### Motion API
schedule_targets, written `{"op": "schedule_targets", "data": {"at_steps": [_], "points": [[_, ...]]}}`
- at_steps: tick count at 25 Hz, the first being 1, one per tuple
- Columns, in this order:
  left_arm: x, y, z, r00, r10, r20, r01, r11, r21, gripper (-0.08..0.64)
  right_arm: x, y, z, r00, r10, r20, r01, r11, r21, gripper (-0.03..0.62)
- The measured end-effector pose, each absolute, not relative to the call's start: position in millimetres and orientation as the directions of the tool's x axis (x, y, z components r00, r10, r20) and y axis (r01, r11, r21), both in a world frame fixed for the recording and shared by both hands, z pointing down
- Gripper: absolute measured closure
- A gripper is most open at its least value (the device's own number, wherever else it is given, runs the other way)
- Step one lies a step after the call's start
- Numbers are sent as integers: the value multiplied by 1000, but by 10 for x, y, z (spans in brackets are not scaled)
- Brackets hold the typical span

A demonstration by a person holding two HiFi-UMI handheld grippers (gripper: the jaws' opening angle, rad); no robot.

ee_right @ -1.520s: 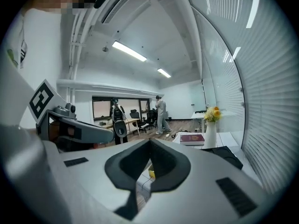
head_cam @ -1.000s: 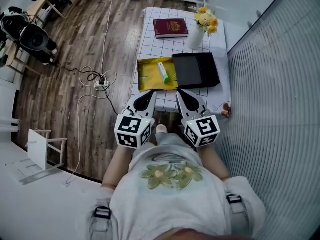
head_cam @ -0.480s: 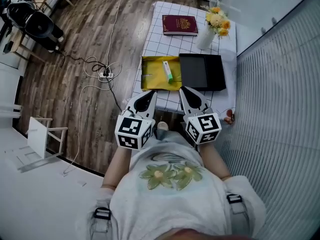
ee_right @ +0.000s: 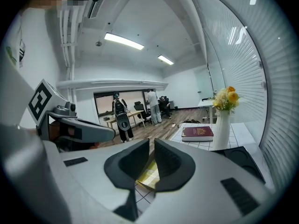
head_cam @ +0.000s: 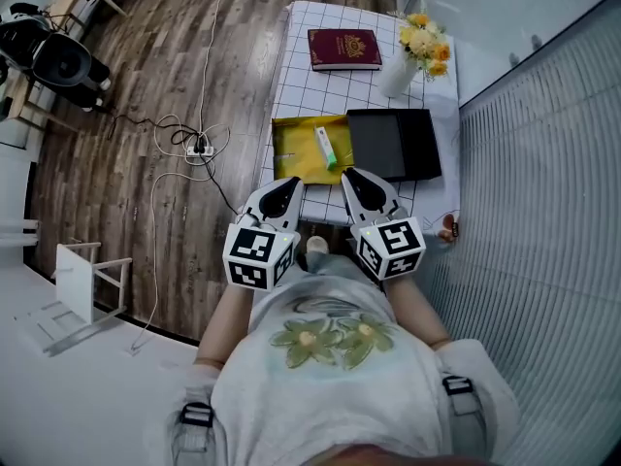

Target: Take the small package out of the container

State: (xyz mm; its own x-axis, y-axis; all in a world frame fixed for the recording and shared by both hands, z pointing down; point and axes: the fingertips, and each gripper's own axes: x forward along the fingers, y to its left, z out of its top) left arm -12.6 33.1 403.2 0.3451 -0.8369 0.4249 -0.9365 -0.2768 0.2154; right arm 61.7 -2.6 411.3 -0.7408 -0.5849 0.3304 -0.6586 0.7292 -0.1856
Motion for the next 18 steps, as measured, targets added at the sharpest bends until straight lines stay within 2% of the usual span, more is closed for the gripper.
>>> {"op": "schedule_targets", "data": {"at_steps": [13,18], "points": [[-434,-212,4184,432,-771,467,-902,-363,235,555,324,-405,4346,-697,-579,424,-691,699,-182,581],[-499,-389,4290,462,-741,488,-887,-392,245,555,283,-543,4522,-673,-575,466,-714,670,-204,552]]}}
